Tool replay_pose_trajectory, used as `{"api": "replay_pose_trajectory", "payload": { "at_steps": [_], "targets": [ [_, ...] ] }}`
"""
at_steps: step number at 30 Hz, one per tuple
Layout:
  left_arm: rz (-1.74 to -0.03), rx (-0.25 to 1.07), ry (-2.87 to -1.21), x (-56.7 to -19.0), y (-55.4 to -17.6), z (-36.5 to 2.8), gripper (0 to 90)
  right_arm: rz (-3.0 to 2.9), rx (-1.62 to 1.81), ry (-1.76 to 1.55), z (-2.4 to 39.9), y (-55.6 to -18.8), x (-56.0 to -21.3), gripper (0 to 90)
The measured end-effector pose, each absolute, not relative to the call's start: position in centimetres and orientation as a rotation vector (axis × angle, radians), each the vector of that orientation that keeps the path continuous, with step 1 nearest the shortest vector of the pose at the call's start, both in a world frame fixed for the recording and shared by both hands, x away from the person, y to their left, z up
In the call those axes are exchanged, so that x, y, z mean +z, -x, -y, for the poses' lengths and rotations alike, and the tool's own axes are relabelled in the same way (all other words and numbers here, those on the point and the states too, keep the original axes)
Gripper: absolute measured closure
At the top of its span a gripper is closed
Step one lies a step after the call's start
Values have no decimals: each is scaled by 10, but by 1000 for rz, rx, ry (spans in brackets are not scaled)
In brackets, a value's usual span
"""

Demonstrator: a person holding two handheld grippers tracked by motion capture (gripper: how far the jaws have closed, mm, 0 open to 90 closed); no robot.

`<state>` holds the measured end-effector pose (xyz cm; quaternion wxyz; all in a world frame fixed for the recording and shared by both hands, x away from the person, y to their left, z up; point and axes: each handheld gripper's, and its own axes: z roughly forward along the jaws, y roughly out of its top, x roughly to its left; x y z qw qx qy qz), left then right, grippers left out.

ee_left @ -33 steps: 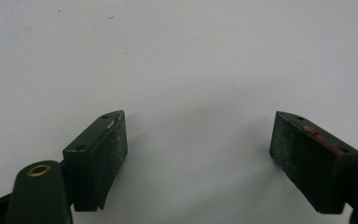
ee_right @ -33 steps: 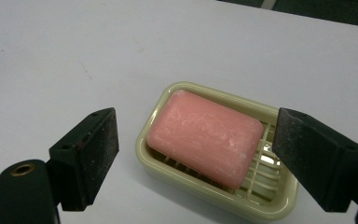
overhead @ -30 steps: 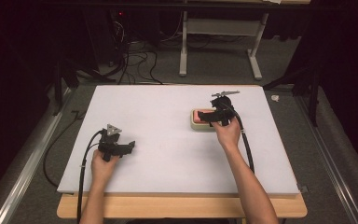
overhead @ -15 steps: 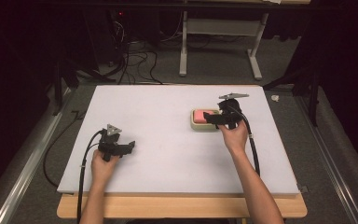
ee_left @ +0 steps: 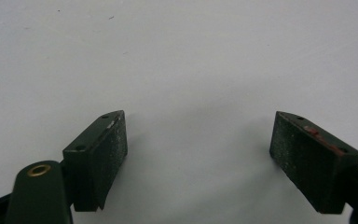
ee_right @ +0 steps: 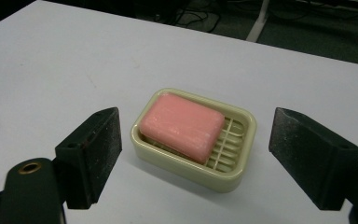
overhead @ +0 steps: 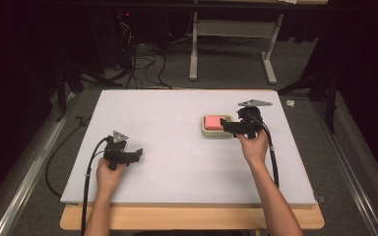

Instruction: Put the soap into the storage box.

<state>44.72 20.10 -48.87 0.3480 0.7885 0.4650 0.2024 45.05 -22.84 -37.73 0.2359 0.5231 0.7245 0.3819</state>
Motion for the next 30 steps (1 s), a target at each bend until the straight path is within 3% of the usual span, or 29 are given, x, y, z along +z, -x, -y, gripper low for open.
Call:
{"api": "replay_pose_trajectory", "payload": {
  "at_steps": [30],
  "targets": [
    [-1206,525,-2045,-489,-447,-201,193,-1929,1092,-1440,255,-413,-383,203]
  ]
}}
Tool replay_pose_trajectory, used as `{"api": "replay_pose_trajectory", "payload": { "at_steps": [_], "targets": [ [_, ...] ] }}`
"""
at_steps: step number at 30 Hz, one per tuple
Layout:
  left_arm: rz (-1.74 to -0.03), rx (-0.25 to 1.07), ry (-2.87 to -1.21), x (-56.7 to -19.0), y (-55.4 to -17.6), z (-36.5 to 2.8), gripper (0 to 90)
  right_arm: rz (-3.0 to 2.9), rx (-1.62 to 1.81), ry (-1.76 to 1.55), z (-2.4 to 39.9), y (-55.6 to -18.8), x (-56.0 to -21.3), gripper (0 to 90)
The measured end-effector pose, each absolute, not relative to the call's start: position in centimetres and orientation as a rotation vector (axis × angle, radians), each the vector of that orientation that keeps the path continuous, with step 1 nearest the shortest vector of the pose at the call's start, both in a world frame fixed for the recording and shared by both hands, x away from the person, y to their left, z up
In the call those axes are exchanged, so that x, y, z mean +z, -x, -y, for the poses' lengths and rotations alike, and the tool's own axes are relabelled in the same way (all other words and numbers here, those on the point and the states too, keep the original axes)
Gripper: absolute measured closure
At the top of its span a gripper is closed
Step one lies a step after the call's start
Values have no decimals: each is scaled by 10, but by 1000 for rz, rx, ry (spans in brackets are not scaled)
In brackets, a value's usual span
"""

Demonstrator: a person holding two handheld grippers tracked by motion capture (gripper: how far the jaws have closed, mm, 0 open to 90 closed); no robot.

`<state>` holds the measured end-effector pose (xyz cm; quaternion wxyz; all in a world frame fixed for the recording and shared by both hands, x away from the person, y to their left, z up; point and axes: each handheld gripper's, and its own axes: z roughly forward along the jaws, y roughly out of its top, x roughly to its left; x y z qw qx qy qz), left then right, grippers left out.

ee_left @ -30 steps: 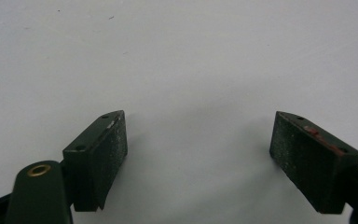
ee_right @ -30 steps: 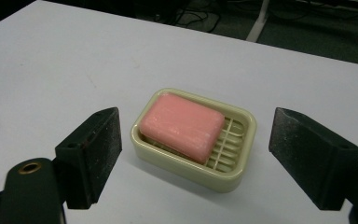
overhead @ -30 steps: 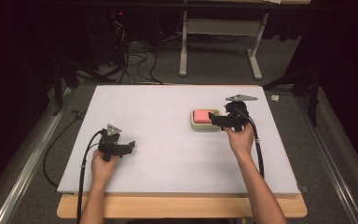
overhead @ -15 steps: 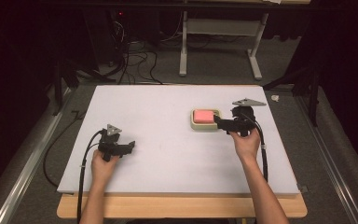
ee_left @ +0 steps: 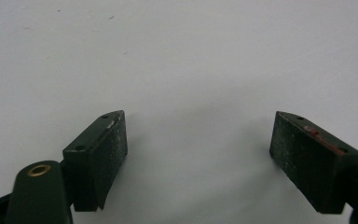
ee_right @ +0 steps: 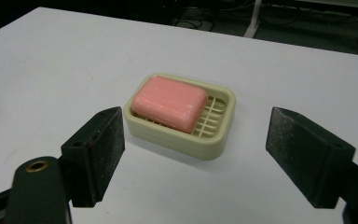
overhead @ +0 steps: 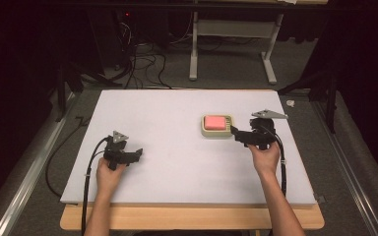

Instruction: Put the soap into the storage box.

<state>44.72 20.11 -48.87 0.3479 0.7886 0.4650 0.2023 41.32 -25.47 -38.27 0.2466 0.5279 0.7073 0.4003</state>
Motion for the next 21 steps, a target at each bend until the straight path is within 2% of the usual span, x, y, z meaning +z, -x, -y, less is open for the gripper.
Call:
{"api": "replay_pose_trajectory", "payload": {
  "at_steps": [21],
  "targets": [
    [-1208,525,-2043,-489,-447,-201,190,-1904,1099,-1474,272,-390,-399,219]
  ]
}}
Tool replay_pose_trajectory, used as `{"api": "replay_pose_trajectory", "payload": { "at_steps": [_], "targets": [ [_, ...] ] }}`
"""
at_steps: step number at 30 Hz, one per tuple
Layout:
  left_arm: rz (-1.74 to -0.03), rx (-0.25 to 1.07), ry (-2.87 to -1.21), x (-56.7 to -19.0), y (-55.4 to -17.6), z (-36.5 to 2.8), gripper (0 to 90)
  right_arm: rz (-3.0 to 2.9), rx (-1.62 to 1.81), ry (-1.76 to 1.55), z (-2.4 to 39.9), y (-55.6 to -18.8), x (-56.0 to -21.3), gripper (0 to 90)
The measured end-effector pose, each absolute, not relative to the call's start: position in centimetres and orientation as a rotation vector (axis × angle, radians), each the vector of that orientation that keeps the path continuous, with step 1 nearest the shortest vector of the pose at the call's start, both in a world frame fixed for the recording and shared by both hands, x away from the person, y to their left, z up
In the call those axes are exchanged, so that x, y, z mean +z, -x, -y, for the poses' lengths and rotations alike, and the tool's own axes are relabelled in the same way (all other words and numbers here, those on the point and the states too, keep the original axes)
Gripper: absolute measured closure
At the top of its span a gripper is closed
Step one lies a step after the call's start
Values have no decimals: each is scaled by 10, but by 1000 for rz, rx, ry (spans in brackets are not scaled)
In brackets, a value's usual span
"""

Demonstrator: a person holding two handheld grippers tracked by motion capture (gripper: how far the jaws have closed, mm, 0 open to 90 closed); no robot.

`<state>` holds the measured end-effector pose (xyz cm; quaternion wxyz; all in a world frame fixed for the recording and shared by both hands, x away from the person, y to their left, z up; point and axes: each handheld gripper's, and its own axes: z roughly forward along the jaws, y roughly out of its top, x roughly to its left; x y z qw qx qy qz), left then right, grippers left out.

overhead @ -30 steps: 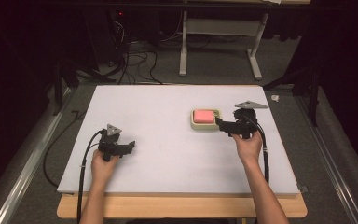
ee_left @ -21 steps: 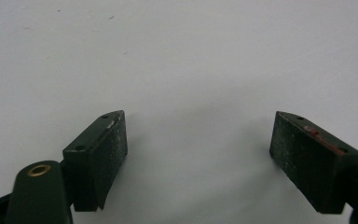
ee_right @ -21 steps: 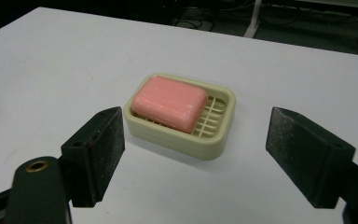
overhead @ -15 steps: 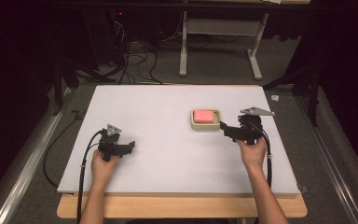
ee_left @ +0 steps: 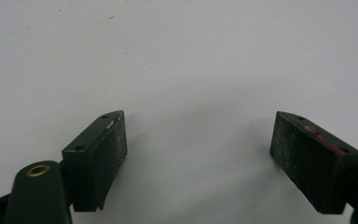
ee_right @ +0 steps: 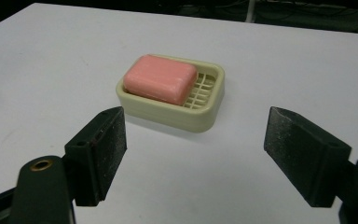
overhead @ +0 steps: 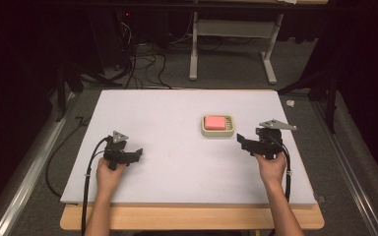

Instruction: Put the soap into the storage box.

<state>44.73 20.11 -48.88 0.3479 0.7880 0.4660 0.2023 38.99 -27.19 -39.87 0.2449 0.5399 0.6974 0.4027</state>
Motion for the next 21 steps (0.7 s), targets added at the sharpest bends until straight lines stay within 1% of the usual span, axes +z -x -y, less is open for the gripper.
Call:
{"api": "replay_pose_trajectory", "payload": {
  "at_steps": [9,21],
  "targets": [
    [-1208,524,-2043,-489,-447,-201,190,-1907,1091,-1500,274,-384,-409,228],
    [-1208,524,-2043,-489,-447,-201,190,-1942,1074,-1502,268,-386,-424,236]
  ]
}}
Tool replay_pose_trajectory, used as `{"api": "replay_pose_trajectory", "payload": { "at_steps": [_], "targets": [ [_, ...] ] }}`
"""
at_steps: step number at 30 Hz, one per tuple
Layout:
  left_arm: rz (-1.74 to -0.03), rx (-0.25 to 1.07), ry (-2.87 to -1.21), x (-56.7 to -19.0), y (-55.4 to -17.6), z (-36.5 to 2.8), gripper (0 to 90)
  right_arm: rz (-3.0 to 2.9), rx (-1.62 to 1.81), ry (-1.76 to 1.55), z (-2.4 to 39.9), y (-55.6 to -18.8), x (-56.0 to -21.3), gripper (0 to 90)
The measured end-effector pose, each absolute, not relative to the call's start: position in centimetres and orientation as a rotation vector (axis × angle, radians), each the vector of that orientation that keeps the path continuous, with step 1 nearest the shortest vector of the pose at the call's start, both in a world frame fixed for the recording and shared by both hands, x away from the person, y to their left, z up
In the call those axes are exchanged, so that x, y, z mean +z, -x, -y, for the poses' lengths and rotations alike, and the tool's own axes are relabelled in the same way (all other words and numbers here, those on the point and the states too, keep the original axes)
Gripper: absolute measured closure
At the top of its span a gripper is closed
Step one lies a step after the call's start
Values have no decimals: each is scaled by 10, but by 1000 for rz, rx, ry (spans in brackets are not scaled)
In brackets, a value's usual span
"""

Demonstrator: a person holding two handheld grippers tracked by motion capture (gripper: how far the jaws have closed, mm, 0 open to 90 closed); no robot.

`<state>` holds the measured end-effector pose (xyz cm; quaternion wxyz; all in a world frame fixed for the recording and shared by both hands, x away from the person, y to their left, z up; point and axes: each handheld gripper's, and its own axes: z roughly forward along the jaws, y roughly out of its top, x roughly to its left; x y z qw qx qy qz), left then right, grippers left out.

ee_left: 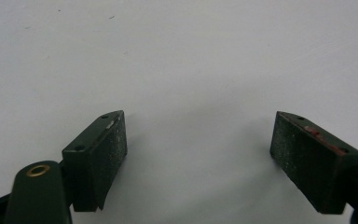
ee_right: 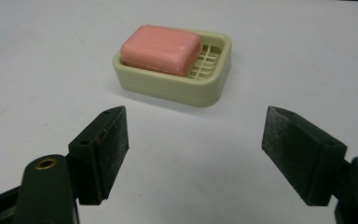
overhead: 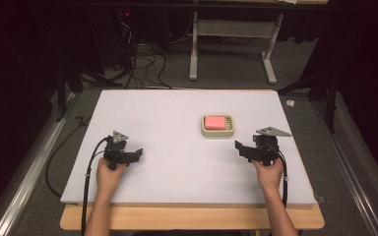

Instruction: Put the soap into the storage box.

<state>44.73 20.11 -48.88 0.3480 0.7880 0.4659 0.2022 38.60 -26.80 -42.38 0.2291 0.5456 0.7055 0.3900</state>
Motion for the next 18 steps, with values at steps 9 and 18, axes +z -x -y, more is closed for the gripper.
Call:
{"api": "replay_pose_trajectory", "payload": {
  "at_steps": [9,18],
  "targets": [
    [-1208,524,-2043,-489,-447,-201,190,-1969,1042,-1520,263,-390,-438,239],
    [-1208,524,-2043,-489,-447,-201,190,-1995,977,-1525,260,-395,-453,240]
  ]
}}
